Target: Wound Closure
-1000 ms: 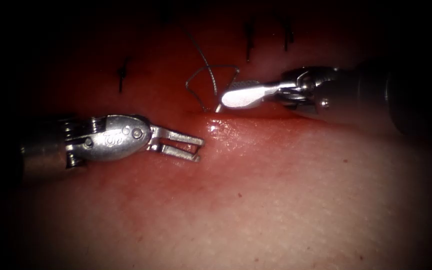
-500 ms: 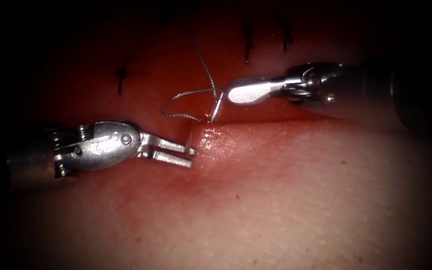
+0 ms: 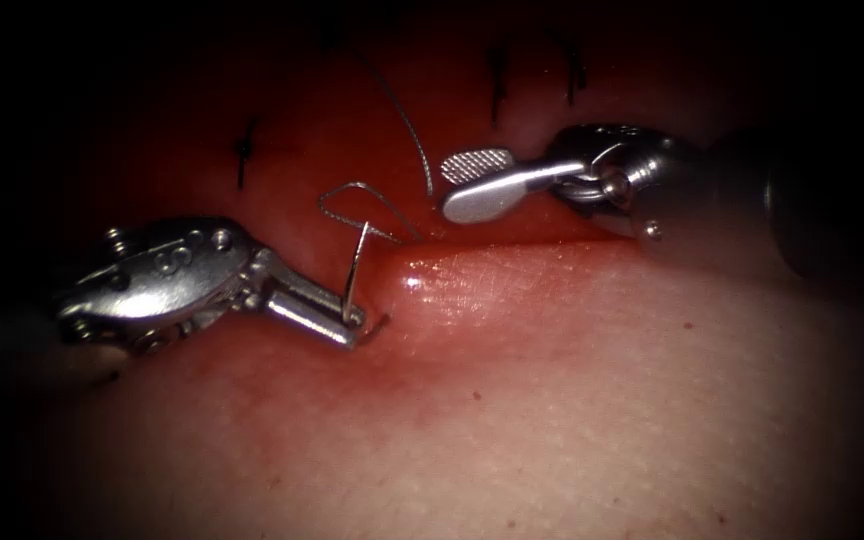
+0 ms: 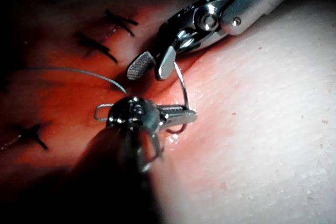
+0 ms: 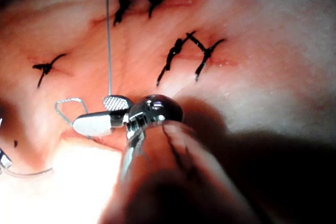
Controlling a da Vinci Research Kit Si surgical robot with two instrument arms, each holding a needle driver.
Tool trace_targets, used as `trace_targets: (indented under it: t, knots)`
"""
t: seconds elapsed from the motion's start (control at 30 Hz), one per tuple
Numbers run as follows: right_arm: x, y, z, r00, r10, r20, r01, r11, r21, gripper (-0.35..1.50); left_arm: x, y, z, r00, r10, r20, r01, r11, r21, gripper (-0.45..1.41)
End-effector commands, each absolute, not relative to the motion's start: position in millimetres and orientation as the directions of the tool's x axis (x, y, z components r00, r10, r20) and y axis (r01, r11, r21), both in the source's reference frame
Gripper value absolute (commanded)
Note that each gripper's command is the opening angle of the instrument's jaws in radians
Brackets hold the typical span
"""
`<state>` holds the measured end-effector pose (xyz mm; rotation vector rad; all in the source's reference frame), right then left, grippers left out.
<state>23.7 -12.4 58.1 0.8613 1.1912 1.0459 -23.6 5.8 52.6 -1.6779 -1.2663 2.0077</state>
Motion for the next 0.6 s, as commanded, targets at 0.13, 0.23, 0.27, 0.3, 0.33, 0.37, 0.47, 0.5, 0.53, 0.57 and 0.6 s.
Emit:
trace_targets:
  t: [0.13,0.23,0.27,0.3,0.33,0.37,0.47,0.5,0.53,0.57,0.6]
  knots:
    - [25.3,-11.8,57.7,0.100,0.891,-0.442,-0.113,0.451,0.885,1.28,-23.4,6.6,52.5,-0.312,0.706,-0.635,0.311,-0.556,-0.771,-0.45]
    - [25.4,-11.8,56.5,0.120,0.834,-0.538,-0.074,0.548,0.833,1.04,-22.6,6.5,52.1,-0.296,0.716,-0.632,0.317,-0.551,-0.772,-0.45]
    - [25.6,-12.1,55.5,0.130,0.794,-0.593,-0.044,0.603,0.797,0.94,-22.1,6.2,51.6,-0.290,0.718,-0.632,0.323,-0.549,-0.771,-0.45]
    - [25.7,-12.2,55.0,0.133,0.773,-0.621,-0.030,0.629,0.777,0.94,-21.9,6.1,51.4,-0.285,0.720,-0.633,0.323,-0.549,-0.771,-0.45]
    - [25.7,-12.2,55.0,0.133,0.773,-0.621,-0.030,0.629,0.777,0.94,-21.9,6.1,51.4,-0.285,0.720,-0.633,0.323,-0.549,-0.771,-0.45]
    - [26.0,-12.6,54.2,0.162,0.737,-0.656,-0.009,0.666,0.746,0.94,-21.5,5.8,50.6,-0.277,0.724,-0.631,0.318,-0.551,-0.772,-0.45]
    - [26.3,-13.2,53.5,0.214,0.686,-0.696,0.017,0.710,0.704,0.91,-21.1,5.7,49.8,-0.263,0.724,-0.638,0.315,-0.561,-0.766,-0.45]
    - [26.8,-13.9,53.0,0.256,0.669,-0.697,0.013,0.719,0.695,0.93,-20.8,5.7,48.7,-0.235,0.697,-0.678,0.302,-0.610,-0.732,-0.45]
    - [26.9,-14.2,52.9,0.269,0.661,-0.700,0.019,0.723,0.691,0.93,-20.6,5.7,48.1,-0.215,0.681,-0.700,0.293,-0.639,-0.711,-0.45]
    - [27.1,-14.6,52.8,0.293,0.646,-0.705,0.040,0.728,0.684,0.94,-20.5,5.6,47.6,-0.198,0.662,-0.723,0.288,-0.666,-0.688,-0.45]
    - [27.3,-14.8,52.7,0.314,0.635,-0.706,0.052,0.731,0.681,0.98,-20.4,5.6,47.2,-0.182,0.642,-0.745,0.284,-0.691,-0.665,-0.45]
